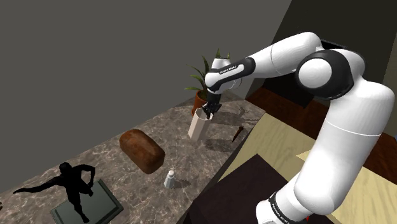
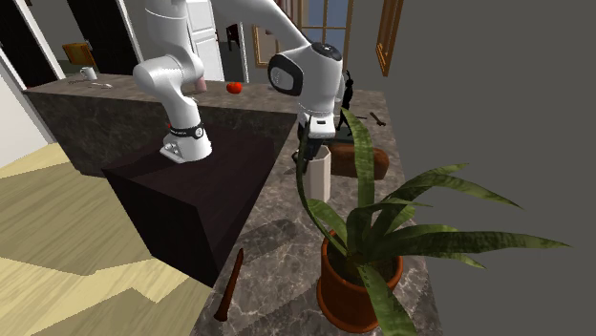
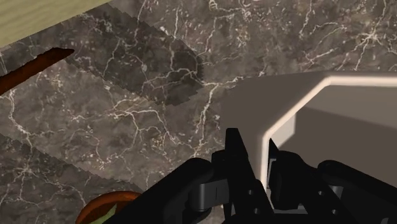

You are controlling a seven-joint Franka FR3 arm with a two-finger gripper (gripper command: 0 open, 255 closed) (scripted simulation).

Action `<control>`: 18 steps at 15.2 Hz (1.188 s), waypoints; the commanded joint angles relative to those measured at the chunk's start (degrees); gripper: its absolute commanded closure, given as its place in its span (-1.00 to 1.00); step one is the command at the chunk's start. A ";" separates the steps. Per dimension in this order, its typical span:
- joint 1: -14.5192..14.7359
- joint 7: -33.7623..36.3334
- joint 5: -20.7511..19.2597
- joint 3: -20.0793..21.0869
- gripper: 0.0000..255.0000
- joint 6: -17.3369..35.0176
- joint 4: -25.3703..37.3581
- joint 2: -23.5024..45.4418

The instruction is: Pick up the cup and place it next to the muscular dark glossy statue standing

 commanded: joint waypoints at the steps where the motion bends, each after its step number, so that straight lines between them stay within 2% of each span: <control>1: 0.06 0.15 -0.14 -0.04 1.00 -1.27 0.37 -0.93; 18: 0.25 0.98 -1.16 -0.31 1.00 -12.85 5.42 -7.51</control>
